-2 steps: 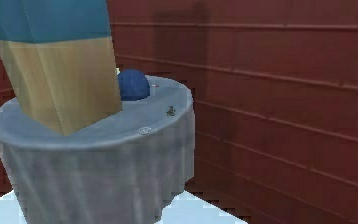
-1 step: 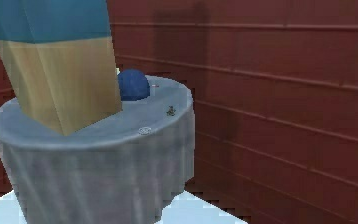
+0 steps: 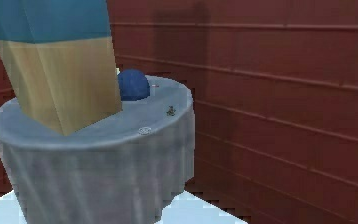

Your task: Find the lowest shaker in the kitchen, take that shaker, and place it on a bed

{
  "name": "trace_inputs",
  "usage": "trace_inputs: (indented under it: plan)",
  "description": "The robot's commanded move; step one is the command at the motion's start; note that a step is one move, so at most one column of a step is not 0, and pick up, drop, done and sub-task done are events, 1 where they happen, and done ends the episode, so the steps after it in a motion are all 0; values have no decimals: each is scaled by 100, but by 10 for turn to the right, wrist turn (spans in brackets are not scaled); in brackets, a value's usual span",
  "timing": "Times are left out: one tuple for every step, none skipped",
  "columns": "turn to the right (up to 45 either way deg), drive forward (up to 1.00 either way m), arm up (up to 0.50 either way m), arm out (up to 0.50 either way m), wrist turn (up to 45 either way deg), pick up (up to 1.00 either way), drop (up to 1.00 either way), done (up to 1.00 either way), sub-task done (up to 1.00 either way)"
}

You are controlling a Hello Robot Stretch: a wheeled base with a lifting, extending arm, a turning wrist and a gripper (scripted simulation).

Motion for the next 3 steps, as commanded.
trace_inputs:
  plan:
    - [0,0,0,0,-30,0,0,0,0]
    - [0,0,0,-48,0,0,0,0,0]
    - [-450,0,0,0,0,0,0,0,0]
